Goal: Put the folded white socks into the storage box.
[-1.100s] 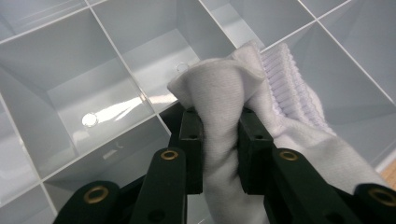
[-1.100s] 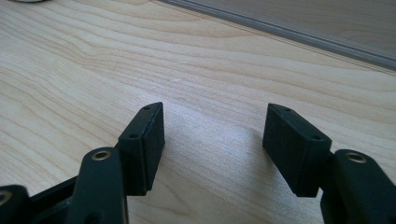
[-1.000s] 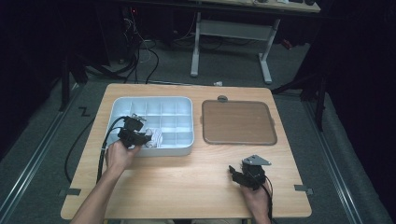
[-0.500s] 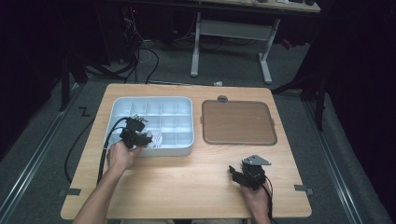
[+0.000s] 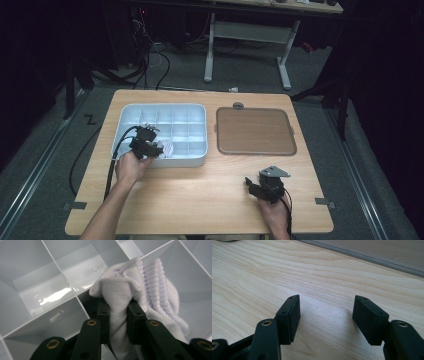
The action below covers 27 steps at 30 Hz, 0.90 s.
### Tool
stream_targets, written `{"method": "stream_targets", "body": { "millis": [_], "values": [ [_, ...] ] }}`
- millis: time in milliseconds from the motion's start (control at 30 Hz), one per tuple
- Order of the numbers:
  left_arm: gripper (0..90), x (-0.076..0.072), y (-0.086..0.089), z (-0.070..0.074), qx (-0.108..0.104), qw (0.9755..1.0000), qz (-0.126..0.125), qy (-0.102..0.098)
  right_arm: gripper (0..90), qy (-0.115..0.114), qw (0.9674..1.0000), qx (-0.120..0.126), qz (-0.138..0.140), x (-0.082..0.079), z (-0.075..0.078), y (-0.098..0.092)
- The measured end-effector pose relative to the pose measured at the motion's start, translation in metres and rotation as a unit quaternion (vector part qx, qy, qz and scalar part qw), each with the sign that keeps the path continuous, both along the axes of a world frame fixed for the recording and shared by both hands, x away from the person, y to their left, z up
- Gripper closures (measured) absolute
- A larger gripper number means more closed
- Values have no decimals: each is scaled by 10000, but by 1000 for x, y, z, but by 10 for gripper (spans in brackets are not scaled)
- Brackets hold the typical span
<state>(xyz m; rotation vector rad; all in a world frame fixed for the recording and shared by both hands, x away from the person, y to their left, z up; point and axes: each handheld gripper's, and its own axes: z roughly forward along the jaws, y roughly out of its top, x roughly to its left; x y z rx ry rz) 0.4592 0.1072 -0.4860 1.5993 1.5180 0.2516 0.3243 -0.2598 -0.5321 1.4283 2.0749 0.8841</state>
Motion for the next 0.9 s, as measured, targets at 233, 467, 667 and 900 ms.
{"method": "stream_targets", "body": {
  "millis": [233,467,667,900],
  "values": [
    [728,-2,4,6,-165,9998,56,-109,395,-6,10000,-9,11,0,0,0],
    [708,-3,6,11,-234,9995,111,-164,395,0,10000,-2,0,0,0,0],
    [658,-4,8,15,-298,9991,204,-234,395,-6,10000,-9,10,0,0,0],
    [613,-6,12,21,-394,9984,251,-326,395,-6,10000,-8,10,0,0,0]
  ]
}}
